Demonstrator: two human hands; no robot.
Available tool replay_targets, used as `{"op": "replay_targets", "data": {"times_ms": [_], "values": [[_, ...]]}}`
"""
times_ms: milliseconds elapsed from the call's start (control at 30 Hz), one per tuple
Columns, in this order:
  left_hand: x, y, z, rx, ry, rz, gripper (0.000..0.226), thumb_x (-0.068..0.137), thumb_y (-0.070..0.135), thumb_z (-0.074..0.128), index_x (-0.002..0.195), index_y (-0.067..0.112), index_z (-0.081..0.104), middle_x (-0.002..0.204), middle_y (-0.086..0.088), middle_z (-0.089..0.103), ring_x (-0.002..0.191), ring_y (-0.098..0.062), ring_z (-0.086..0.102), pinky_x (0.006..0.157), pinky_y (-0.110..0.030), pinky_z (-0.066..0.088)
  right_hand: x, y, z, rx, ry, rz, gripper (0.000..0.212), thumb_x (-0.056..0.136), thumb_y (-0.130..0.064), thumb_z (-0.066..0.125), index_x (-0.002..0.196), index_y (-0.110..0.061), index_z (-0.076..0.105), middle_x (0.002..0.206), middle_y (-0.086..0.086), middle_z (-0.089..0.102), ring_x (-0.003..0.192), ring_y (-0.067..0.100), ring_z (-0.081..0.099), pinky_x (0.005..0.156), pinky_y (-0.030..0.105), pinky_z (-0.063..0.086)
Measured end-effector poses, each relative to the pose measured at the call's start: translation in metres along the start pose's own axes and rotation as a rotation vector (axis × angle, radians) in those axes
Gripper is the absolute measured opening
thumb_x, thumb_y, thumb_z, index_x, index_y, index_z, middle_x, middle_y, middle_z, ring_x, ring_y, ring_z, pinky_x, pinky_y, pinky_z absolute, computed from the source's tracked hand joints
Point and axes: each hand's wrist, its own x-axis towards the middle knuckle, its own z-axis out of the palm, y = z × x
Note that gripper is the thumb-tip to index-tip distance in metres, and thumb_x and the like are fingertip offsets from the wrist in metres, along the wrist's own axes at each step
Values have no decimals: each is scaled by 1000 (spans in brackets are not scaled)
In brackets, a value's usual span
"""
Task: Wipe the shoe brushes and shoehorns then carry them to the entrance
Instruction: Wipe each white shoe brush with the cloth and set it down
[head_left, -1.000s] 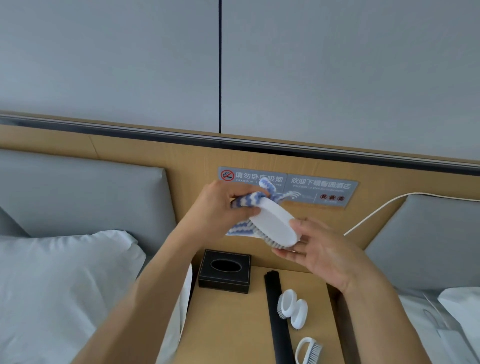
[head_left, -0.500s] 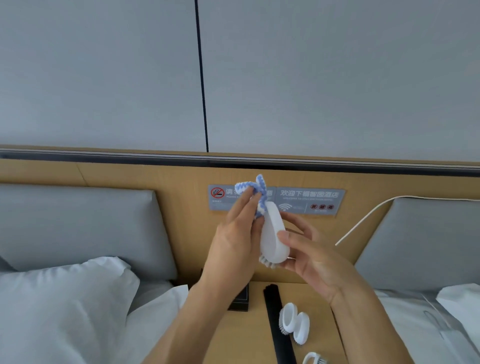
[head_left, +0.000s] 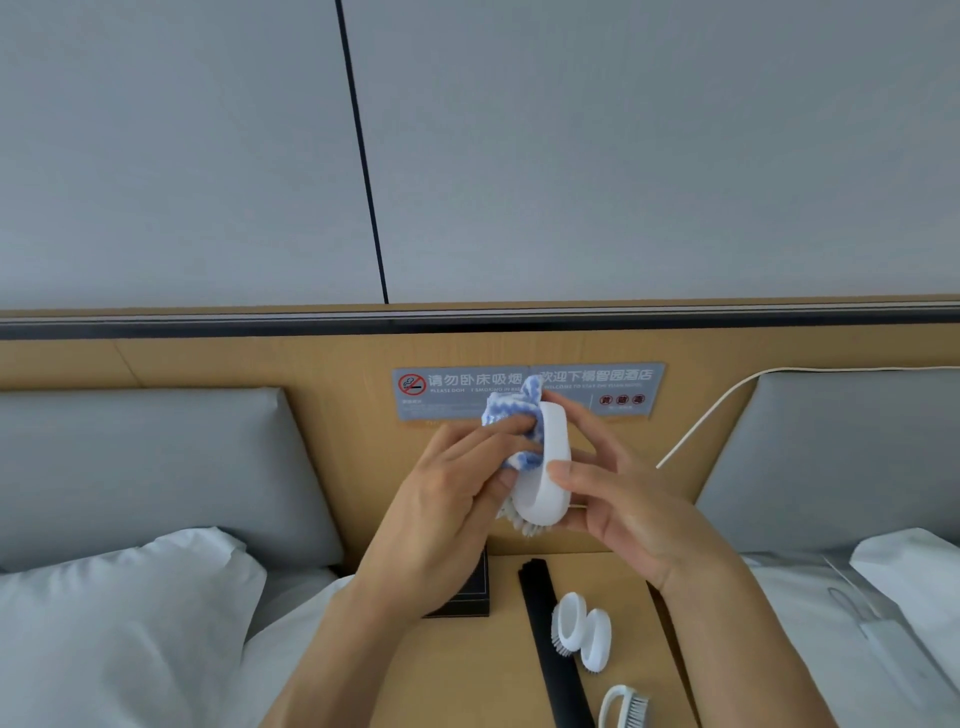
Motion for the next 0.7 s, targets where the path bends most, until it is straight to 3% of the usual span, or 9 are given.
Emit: {"op": "replay_targets", "data": {"times_ms": [167, 333, 567, 700], "values": [[-4, -1, 0, -46, -58, 44, 27, 104, 26, 39, 116, 26, 63, 128, 22, 57, 123, -19, 46, 97, -35, 43, -1, 0, -7, -42, 29, 0, 70, 69, -26, 84, 133, -40, 59, 124, 13, 70, 110, 34, 70, 82, 44, 59], [-8, -5, -3, -302, -116, -36, 27, 101, 20, 42, 110, 28, 66, 122, 6, 63, 127, -27, 45, 101, -43, 41, -1, -2, -12, -78, 38, 0, 69, 70, -27, 83, 133, -39, 59, 123, 12, 70, 111, 36, 69, 88, 51, 59], [-11, -11, 1, -372, -40, -53, 40, 97, 26, 32, 91, 21, 72, 131, 6, 60, 130, -28, 44, 102, -35, 37, 2, -3, -9, -53, 27, 24, 69, 70, -29, 82, 134, -40, 59, 124, 13, 70, 111, 34, 69, 86, 47, 59], [-9, -15, 7, -295, -1, -117, 15, 95, 27, 47, 98, 27, 62, 136, 18, 54, 130, -20, 47, 94, -29, 42, 3, -3, -6, -78, 23, 37, 70, 71, -30, 81, 137, -38, 57, 123, 15, 70, 112, 36, 68, 91, 51, 58]]}}
